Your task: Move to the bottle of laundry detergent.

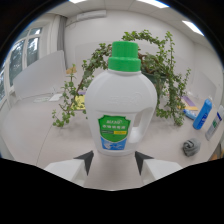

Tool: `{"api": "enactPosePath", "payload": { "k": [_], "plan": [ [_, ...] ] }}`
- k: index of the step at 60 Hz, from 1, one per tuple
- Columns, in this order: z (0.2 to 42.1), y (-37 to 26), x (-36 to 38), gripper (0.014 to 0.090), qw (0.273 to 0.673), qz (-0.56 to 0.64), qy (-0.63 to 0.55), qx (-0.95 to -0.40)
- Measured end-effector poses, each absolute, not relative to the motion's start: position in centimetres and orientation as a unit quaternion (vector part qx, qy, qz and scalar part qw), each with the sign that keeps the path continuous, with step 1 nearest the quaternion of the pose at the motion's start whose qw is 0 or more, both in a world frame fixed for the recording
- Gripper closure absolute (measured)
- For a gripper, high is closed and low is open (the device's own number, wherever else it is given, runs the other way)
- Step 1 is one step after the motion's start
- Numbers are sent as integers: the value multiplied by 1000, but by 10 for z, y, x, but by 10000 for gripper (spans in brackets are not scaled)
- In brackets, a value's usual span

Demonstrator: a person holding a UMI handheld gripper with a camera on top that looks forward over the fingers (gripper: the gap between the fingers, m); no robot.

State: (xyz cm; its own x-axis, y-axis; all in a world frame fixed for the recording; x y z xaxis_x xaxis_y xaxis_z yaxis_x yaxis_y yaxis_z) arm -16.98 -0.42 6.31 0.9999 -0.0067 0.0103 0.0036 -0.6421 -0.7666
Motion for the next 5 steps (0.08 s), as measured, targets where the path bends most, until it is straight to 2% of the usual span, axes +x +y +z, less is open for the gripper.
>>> {"api": "enactPosePath", "payload": {
  "k": [5],
  "plan": [
    [62,-4,-170,226,423,-6,3,-906]
  ]
}}
